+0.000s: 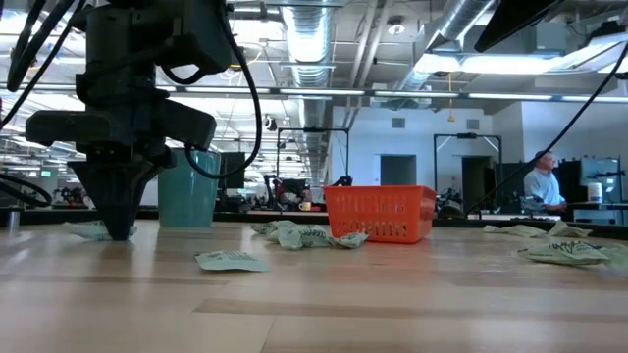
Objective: Pick and place Stevia / Truvia into bins
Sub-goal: Put the stevia packet into the basket
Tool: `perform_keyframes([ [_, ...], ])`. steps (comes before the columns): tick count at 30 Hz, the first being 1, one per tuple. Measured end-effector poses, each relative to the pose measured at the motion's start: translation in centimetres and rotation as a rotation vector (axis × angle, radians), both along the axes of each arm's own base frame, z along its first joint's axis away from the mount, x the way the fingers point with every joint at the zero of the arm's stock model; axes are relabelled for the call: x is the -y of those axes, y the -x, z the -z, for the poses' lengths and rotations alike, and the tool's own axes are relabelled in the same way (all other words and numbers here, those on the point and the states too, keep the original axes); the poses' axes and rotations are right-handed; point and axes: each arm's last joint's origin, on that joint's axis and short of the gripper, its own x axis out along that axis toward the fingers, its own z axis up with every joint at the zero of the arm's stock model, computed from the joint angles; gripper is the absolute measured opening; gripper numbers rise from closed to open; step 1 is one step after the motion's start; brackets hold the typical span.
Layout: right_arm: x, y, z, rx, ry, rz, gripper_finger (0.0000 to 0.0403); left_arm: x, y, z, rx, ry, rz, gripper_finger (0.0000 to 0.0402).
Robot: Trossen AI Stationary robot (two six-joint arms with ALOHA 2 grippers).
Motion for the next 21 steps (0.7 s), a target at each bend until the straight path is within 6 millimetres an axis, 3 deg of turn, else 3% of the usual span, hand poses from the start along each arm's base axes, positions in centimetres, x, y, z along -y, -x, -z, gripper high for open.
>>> perform_keyframes([
  [8,0.0,0.0,0.0,0.000,-0.001,0.002,0.0118,0.0,-0.5,-0.6,0.002,-0.056,0.049,0.0004],
  [14,0.0,0.8,0.2,-0.032,0.002,0.041,0.0118,0.2,-2.2,-3.2,0.062,-0.141,0.102,0.0002],
  [21,-0.9,2.6,0.3,0.009,0.001,0.138,0.0118,-0.2,-5.4,-7.2,0.272,-0.347,0.194,0.0002],
])
